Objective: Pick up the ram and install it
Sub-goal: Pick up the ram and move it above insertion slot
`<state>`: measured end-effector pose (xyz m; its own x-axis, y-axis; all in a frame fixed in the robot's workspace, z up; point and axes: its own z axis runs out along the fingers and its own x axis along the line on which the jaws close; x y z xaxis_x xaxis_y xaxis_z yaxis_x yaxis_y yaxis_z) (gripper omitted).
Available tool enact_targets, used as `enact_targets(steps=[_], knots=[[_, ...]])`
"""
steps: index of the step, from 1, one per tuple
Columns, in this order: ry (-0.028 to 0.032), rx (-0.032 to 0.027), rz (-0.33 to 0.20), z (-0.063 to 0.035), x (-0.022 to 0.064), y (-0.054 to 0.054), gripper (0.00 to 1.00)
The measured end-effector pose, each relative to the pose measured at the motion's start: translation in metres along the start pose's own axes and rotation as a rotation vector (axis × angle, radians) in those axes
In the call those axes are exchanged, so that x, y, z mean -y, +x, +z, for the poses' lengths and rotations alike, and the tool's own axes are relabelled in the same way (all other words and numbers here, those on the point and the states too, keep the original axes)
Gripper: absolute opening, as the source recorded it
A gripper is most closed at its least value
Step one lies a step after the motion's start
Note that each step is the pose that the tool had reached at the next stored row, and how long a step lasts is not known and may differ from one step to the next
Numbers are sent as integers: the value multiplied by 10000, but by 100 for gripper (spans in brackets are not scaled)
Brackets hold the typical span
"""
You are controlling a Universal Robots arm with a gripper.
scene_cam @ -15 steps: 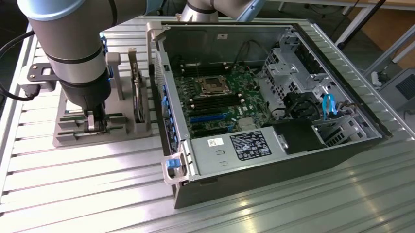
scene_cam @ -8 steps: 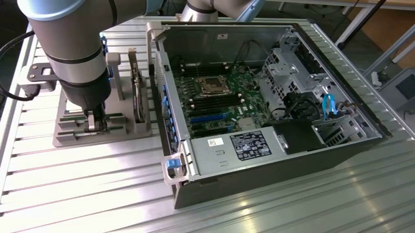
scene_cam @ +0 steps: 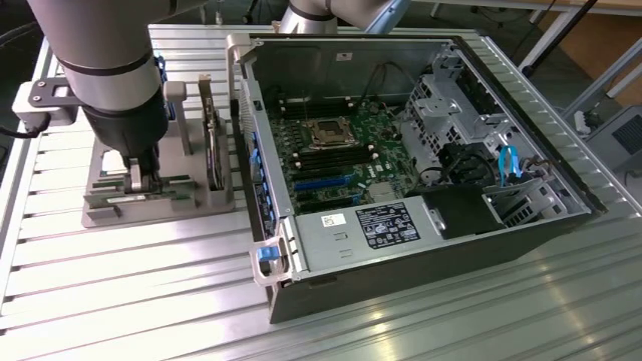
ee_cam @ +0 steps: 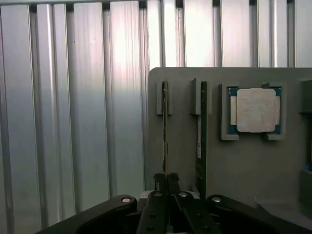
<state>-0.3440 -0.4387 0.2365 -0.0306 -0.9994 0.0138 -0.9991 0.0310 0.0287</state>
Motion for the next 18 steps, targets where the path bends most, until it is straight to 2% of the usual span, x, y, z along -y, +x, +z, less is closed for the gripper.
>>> enact_targets(steps=[3,5,13,16,18], knots=[[0,0,0,-213,2,3,11],[0,0,0,-430,7,5,11],[-1,-1,0,-1077,23,13,11],[0,0,0,-1292,25,16,11],[1,0,0,-1353,25,17,11]])
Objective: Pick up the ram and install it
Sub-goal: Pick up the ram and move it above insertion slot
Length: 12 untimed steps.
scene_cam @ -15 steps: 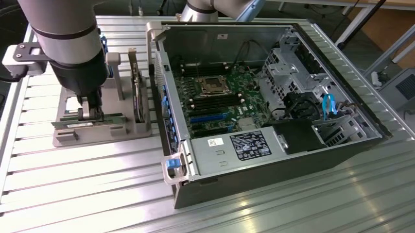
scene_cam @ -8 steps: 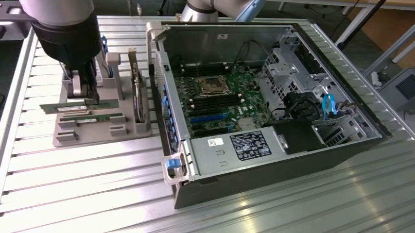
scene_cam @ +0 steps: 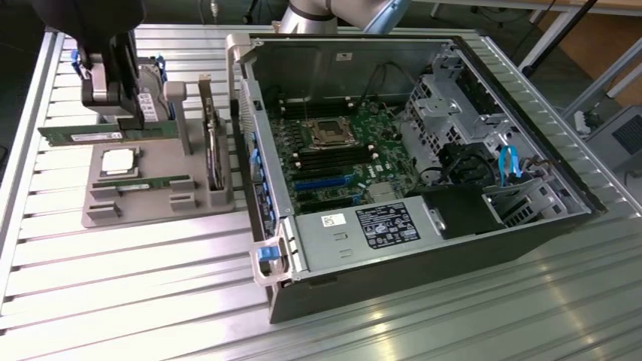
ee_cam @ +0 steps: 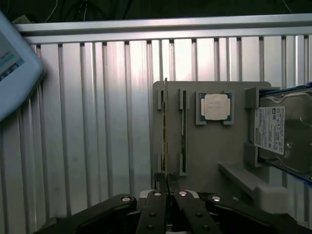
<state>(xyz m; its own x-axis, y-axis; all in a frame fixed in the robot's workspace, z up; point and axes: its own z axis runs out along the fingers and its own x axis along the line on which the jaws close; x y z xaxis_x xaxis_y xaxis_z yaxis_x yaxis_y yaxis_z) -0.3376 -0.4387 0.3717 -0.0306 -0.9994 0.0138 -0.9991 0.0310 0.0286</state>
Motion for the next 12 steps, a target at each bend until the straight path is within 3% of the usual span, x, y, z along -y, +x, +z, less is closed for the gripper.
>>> enact_targets(steps=[3,5,9,12], knots=[[-1,-1,0,-219,0,3,11],[-1,0,0,-290,-1,4,11],[-3,-1,-2,-294,16,4,11],[-1,0,0,-297,169,-1,11]])
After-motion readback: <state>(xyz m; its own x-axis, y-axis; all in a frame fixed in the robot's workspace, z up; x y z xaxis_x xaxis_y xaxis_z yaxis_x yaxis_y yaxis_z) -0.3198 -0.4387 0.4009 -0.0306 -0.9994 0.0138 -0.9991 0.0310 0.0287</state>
